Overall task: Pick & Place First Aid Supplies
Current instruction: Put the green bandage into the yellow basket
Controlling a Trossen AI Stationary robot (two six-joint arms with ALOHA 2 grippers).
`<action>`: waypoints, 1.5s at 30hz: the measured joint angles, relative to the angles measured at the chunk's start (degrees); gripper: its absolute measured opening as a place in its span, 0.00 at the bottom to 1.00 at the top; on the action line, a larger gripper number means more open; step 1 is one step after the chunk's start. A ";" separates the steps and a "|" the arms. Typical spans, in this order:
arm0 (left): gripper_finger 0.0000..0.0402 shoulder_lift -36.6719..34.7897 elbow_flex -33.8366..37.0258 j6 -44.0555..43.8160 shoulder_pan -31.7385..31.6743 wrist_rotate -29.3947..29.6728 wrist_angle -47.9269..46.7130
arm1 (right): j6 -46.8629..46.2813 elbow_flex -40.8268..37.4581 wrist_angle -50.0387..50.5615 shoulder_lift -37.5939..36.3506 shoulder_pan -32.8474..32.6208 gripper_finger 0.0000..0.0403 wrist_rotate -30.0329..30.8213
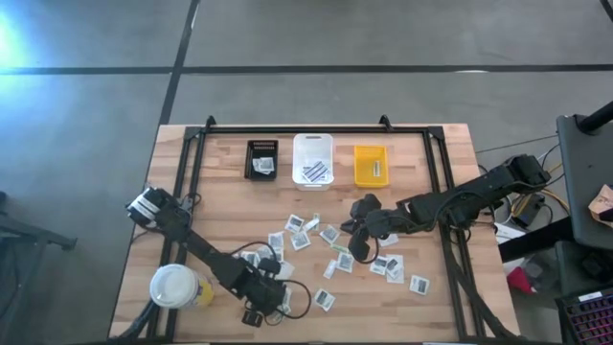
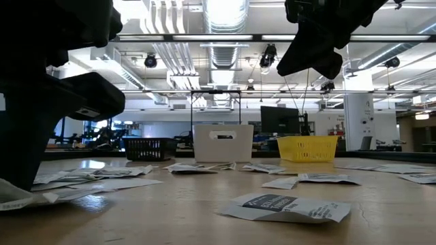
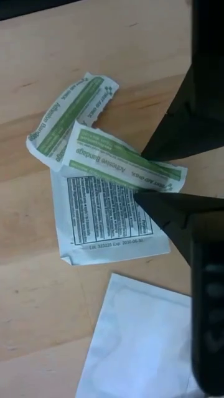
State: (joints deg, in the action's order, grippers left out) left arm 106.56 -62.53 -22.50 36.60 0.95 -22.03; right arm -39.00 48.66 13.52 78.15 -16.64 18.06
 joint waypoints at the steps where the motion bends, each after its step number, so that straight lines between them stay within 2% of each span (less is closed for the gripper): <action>1: 0.23 -0.04 -0.19 -0.02 0.00 -0.01 -0.20 | 0.02 0.00 0.00 0.00 0.00 0.09 0.00; 11: 0.14 -1.65 -2.15 1.26 0.00 -1.08 -3.65 | 0.15 -0.01 0.01 0.00 0.00 0.09 0.02; 21: 0.01 -5.88 -2.14 2.03 -0.11 -1.04 -2.99 | 0.60 -0.15 0.05 0.00 -0.07 0.09 -0.11; 32: 0.00 -8.99 -1.93 3.26 -1.79 1.53 -2.94 | 2.98 -0.46 -0.09 0.00 -5.26 0.09 -0.04; 38: 0.01 -9.09 -1.83 3.10 -2.57 -0.36 -3.99 | 3.09 -1.71 -0.21 0.00 -7.90 0.09 -0.01; 42: 0.05 -9.07 -1.83 3.39 -2.51 -0.47 -3.95 | 3.15 -2.46 -0.38 0.00 -7.98 0.09 0.08; 45: 0.12 -9.05 -1.79 3.40 -2.55 -0.46 -3.82 | 3.13 -2.85 -0.39 0.00 -7.96 0.09 0.25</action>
State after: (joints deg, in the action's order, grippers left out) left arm 97.51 -64.32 -19.11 34.05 0.49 -25.85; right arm -35.88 45.81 13.12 78.15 -24.60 18.32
